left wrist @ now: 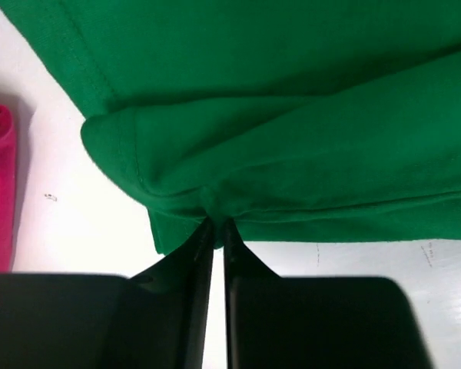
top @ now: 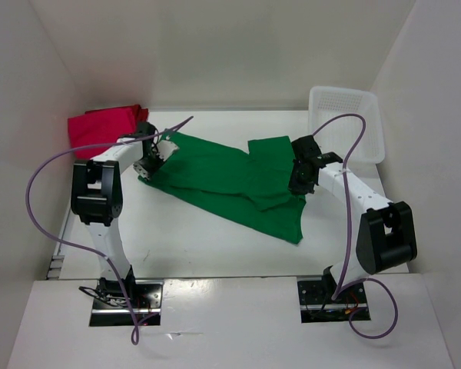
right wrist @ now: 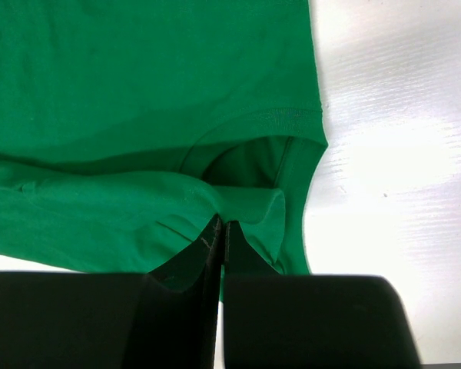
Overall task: Fold and stack the t-shirts
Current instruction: Fold the flattened tshirt in 1/3 of the way
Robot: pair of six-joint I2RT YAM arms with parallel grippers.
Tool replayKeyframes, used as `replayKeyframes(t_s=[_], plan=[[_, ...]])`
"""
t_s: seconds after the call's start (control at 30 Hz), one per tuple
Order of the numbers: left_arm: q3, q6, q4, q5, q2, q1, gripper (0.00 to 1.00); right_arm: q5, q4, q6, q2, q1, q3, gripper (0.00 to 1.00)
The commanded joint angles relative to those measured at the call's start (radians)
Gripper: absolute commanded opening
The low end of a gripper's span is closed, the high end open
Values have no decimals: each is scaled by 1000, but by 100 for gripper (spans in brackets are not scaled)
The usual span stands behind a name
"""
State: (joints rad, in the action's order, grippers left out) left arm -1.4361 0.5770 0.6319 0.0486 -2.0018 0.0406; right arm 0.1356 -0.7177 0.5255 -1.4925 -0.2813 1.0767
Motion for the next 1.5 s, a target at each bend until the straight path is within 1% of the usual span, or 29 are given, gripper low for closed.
replayKeyframes(t_s=[0.0, 0.07, 0.17, 0.23, 0.33, 0.37, 0.4, 0.43, 0.47, 0.5, 0.53, 0.57, 0.6, 0.67, 0.7, 0.8, 0.93, 1.03, 1.1, 1.13, 1.2, 1.27, 1.3, 1.4, 1.47], plan=[[-33, 14, 9, 16, -23, 2, 12, 18, 32, -5, 43, 8, -3, 0], [-43, 4, 9, 16, -23, 2, 6, 18, 23, -5, 43, 8, -3, 0], [-43, -17, 9, 16, 21, 2, 3, 27, -2, -5, 67, 8, -3, 0], [-43, -17, 41, 16, 84, 2, 1, 27, -40, 4, 109, 8, -3, 0], [-3, -6, 86, -7, 204, -21, 0, -30, -86, 63, 181, 8, 6, 0], [31, 9, 104, -7, 266, -31, 0, -81, -106, 83, 248, -13, -18, 0], [52, 18, 151, 5, 297, -41, 0, -100, -121, 138, 282, -25, -32, 0], [81, 41, 175, 5, 331, -41, 0, -111, -159, 171, 352, -45, -64, 0], [161, 55, 216, 25, 398, -41, 0, -120, -179, 204, 386, -71, -79, 0], [210, 66, 227, 40, 434, -41, 0, -135, -199, 240, 418, -125, -96, 0], [261, 87, 247, 74, 499, -41, 0, -148, -225, 311, 483, -151, -134, 0], [351, 87, 247, 89, 529, -41, 0, -163, -226, 345, 514, -176, -155, 0], [389, 87, 264, 102, 552, -41, 0, -200, -235, 376, 543, -214, -200, 0], [445, 87, 305, 102, 601, -41, 0, -240, -247, 453, 625, -240, -244, 0], [474, 74, 317, 93, 601, -41, 0, -264, -256, 471, 650, -249, -273, 0], [488, 49, 336, 63, 615, -41, 0, -264, -293, 496, 730, -259, -291, 0], [488, 40, 360, 63, 571, -41, 0, -304, -305, 487, 707, -259, -300, 0], [497, 40, 386, 86, 571, -41, 0, -304, -325, 487, 696, -280, -301, 0], [506, 60, 435, 100, 609, -51, 0, -333, -374, 487, 709, -280, -270, 0], [506, 70, 449, 117, 626, -77, 0, -346, -403, 487, 721, -280, -258, 0], [519, 95, 469, 155, 672, -106, 0, -385, -483, 508, 762, -280, -230, 0], [519, 116, 469, 165, 683, -140, 0, -441, -531, 530, 794, -289, -219, 0], [510, 116, 486, 165, 672, -140, 0, -491, -558, 530, 807, -289, -231, 0], [510, 106, 486, 165, 641, -140, 0, -527, -583, 507, 807, -289, -261, 0], [497, 106, 474, 165, 617, -140, 0, -499, -583, 479, 758, -289, -248, 0]])
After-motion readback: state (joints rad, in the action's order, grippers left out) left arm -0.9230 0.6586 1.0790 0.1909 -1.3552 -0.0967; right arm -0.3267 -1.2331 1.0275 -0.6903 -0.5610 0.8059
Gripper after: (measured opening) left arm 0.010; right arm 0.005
